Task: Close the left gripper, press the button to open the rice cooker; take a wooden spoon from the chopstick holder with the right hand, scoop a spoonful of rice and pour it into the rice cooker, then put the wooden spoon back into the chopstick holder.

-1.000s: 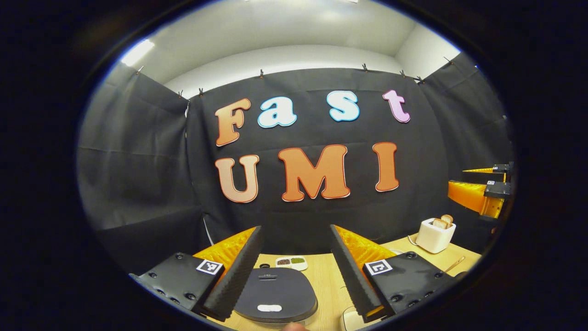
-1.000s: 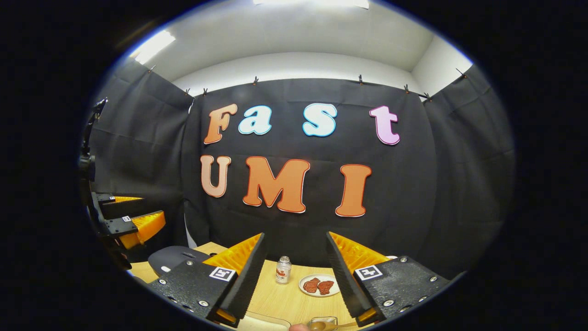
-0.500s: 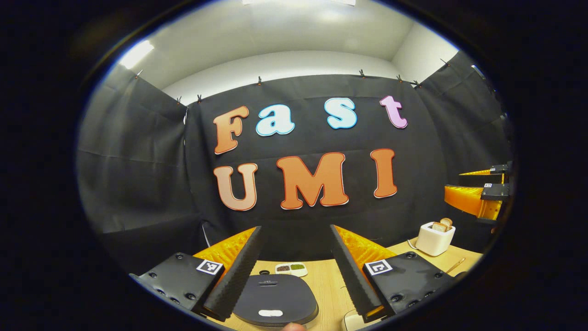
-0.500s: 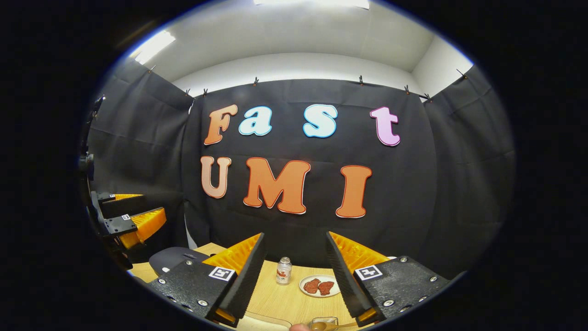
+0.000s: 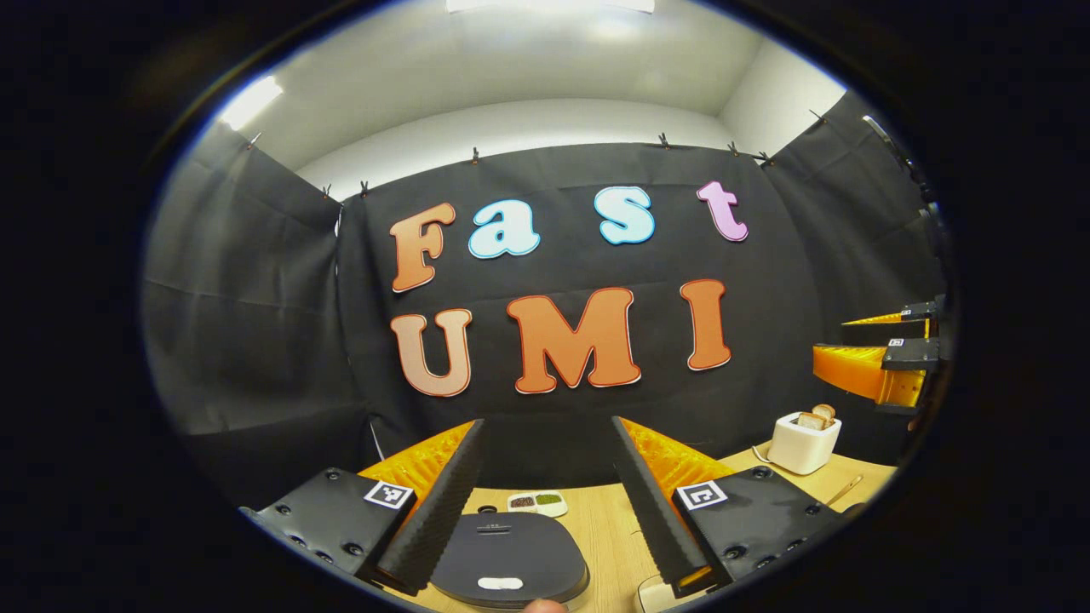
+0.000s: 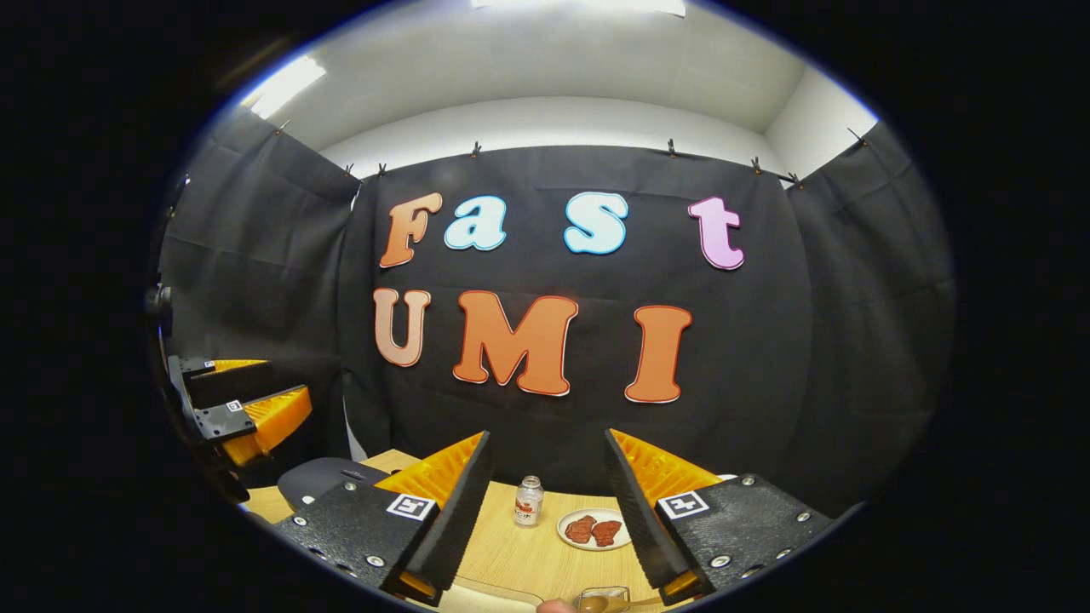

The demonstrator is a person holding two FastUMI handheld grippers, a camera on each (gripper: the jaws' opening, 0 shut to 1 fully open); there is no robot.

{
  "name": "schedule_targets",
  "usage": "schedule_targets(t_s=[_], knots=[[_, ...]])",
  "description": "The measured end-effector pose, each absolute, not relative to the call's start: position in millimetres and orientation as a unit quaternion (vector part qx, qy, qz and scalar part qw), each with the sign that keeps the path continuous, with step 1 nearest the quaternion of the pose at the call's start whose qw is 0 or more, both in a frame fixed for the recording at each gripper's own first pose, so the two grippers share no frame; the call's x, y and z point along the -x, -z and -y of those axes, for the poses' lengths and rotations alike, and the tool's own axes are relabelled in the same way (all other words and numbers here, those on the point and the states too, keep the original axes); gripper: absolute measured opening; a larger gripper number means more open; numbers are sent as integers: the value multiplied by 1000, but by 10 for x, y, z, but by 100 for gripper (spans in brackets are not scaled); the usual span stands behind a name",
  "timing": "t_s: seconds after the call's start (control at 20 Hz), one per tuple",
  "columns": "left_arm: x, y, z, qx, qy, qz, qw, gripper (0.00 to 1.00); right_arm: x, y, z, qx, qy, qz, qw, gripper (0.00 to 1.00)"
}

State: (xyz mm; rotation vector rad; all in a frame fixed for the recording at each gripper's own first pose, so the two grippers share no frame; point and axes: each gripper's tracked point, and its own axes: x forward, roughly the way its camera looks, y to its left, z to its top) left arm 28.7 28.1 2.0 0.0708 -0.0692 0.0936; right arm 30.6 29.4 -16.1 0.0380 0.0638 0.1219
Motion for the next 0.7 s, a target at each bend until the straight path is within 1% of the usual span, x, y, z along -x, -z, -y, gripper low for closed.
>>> schedule_targets(t_s=[0.05, 0.2, 0.25, 0.7], knots=[[-293, -24, -286, -36, -47, 34, 998, 96, -310, 159, -292, -19, -61, -32, 997, 80], [-291, -32, -284, -38, -46, 36, 998, 96, -306, 179, -280, -19, -59, -34, 998, 82], [-290, -23, -282, -39, -46, 36, 998, 96, -305, 186, -286, -20, -60, -34, 997, 80], [-292, -36, -237, -42, -38, 41, 998, 97, -310, 204, -271, -24, -58, -35, 997, 80]])
